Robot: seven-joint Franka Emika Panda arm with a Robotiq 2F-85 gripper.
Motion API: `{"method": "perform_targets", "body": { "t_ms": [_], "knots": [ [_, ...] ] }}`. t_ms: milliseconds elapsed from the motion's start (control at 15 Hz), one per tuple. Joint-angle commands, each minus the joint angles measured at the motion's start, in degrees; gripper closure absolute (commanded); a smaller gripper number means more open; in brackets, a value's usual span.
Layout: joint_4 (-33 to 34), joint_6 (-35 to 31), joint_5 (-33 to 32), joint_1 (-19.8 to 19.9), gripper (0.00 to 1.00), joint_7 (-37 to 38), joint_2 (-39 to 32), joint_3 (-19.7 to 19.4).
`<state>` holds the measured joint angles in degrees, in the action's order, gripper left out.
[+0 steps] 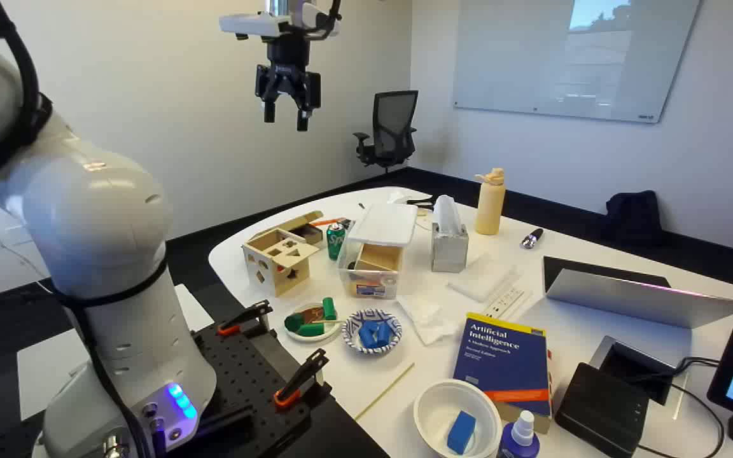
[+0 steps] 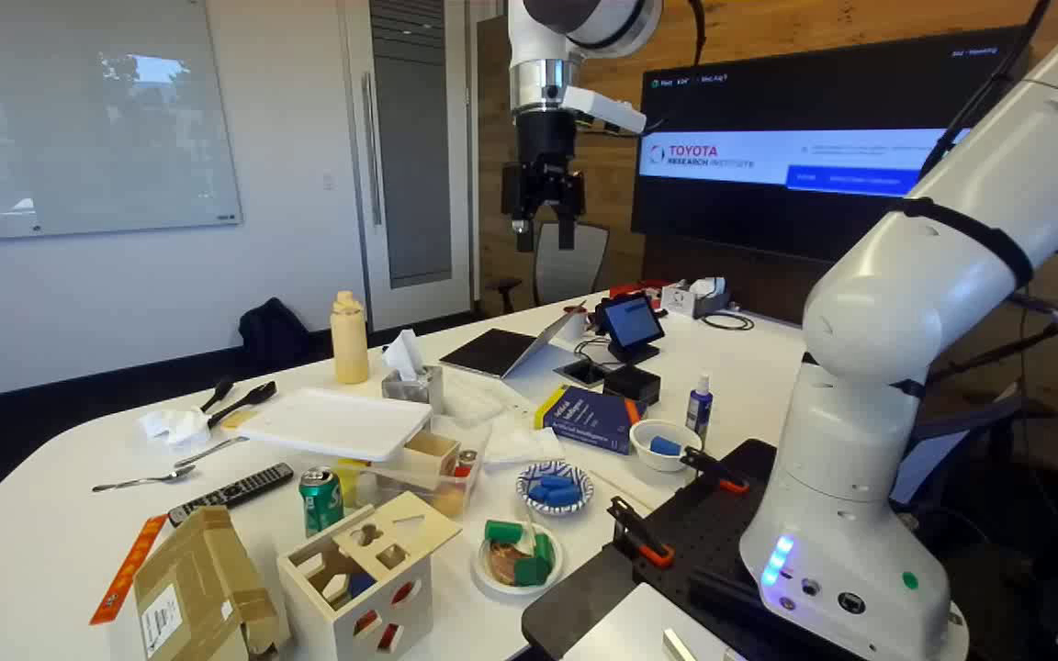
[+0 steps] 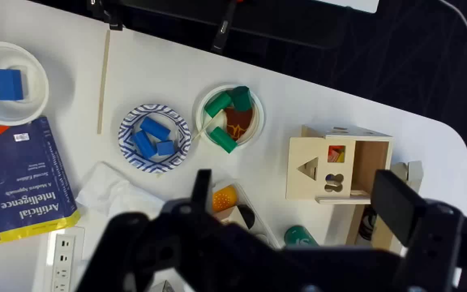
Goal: Fold the tissue on the table
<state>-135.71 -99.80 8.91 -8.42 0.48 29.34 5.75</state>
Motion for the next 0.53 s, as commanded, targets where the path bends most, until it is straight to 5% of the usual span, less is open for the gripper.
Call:
{"method": "perform_targets", "body": {
  "t_ms": [0,200,467],
  "knots": [
    [0.1,0.1,0.1,0.3,0.0,-0.1,0.0,0.3],
    [-2.4,-8.1,-2.5,1.5,0.0,-0.3,-2.1,0.5],
    [-6.8,-28.0,-9.0,4.0,0.0,-2.3,-11.1,-0.8]
  ]
}}
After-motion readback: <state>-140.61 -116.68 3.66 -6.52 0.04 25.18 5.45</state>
